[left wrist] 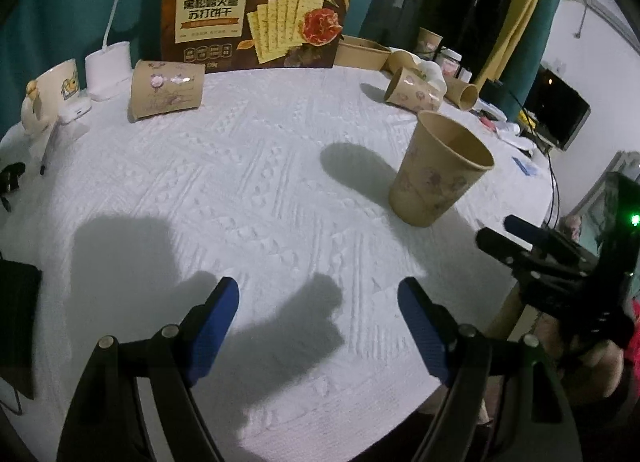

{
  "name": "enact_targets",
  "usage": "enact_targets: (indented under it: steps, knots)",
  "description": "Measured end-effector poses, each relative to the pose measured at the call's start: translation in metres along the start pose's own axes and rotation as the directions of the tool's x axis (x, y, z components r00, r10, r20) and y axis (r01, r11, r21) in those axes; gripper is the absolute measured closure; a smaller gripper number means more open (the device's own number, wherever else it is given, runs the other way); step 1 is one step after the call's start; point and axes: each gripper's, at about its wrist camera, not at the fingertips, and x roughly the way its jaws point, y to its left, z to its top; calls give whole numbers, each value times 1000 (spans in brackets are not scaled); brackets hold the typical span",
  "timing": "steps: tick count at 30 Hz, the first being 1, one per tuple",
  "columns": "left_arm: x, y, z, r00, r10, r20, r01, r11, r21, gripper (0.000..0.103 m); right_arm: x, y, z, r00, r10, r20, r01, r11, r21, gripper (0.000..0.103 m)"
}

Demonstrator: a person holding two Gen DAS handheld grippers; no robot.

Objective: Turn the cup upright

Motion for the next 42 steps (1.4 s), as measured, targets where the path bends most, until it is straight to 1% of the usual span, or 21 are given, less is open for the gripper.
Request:
enact_targets:
  steps: [5, 12, 20, 22, 26, 31, 34, 41, 42]
  knots:
    - [-1, -15, 2, 1000, 16, 14, -17, 998, 54, 21, -15, -17, -4, 999, -31, -21, 32, 999, 29, 32]
    - [-11, -39, 13, 999, 9, 51, -15, 993, 120, 21, -42, -37, 0, 999, -54, -7, 54, 995, 78, 32]
    - [-32, -66, 30, 991, -15, 129, -11, 980, 198, 21, -80, -56, 15, 994, -96, 58, 90, 990, 106, 32]
    - [-35, -73, 33, 989, -13, 147, -19, 976, 217, 19, -91, -60, 19, 991, -111, 79, 102, 989, 107, 31]
    - [-40, -84, 37, 986, -31, 162, -11, 968, 250, 19, -112, -65, 30, 984, -129, 124, 116, 987, 107, 29]
    - [-56, -96, 47, 975, -61, 213, 0, 961, 277, 18, -140, -68, 44, 972, -145, 183, 128, 986, 102, 27]
    - [-67, -102, 55, 965, -80, 250, 5, 958, 288, 16, -155, -68, 53, 965, -149, 217, 129, 986, 104, 27]
    - [-101, -109, 71, 931, -127, 342, 17, 952, 307, 14, -191, -57, 67, 941, -168, 294, 148, 985, 90, 26]
    - [-107, -110, 73, 924, -131, 359, 15, 951, 308, 14, -196, -55, 68, 937, -168, 306, 150, 985, 85, 26]
